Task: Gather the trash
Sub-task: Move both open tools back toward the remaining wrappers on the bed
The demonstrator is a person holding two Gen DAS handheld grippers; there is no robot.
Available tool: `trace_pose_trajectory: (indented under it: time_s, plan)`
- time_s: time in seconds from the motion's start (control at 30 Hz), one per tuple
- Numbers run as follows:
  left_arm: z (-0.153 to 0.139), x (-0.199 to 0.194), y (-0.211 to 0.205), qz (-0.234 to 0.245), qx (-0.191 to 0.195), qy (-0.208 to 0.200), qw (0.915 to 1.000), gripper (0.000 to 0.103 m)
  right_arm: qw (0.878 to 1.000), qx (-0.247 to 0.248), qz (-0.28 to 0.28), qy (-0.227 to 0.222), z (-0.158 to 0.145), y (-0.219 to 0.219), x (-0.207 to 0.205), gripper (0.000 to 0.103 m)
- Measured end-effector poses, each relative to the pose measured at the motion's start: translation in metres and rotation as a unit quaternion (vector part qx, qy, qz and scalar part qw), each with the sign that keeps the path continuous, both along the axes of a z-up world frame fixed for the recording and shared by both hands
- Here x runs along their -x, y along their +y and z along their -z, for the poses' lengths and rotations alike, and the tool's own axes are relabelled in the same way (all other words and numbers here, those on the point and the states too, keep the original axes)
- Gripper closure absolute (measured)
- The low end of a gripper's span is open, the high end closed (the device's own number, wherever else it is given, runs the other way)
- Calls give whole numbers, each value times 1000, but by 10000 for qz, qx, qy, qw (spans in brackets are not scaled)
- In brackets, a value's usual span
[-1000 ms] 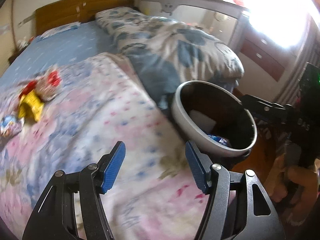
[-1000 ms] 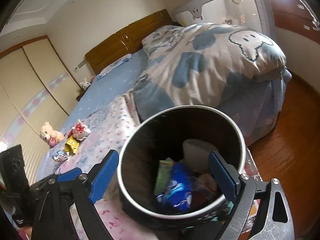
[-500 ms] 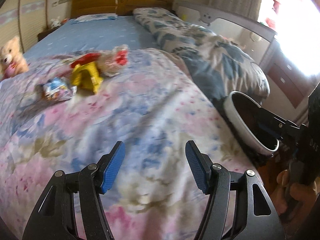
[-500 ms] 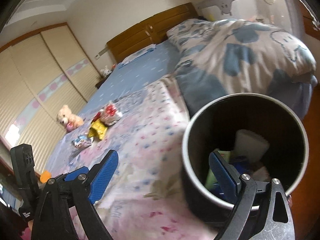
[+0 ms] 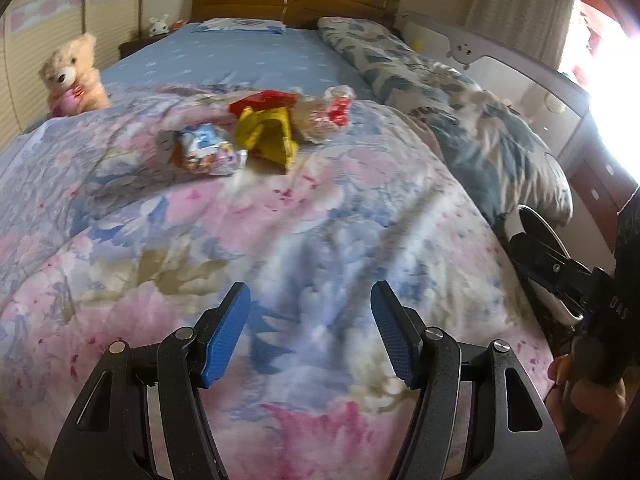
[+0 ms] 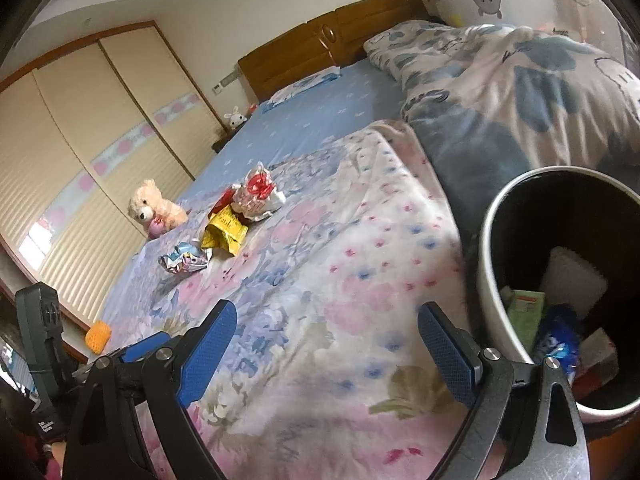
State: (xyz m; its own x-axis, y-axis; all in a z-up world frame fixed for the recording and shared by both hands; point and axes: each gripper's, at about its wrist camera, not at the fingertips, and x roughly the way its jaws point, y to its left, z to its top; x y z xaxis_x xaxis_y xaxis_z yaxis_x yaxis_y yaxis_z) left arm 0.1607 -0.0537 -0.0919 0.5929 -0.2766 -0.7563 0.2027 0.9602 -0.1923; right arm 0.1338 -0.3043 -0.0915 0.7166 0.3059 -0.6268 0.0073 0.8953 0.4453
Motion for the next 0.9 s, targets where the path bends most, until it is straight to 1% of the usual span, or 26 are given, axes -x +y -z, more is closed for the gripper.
trace_pose_trajectory:
  time_s: [0.2, 0.47, 0.7, 0.9]
  plan:
    - [5, -8, 13, -182, -24, 73, 9998, 39, 9999, -35, -136, 35, 6, 16, -14, 10]
    - [8, -22, 29, -384, -43, 115, 9992, 39, 9994, -64, -336, 6, 7, 39, -42, 10]
    - [7, -43, 43, -571, -64, 112, 9983, 39, 9985, -42, -547, -22, 9, 60, -70, 10]
    - [3, -67, 54, -732, -20, 70, 9973, 39, 9981, -114, -602, 0, 12, 71, -98, 10]
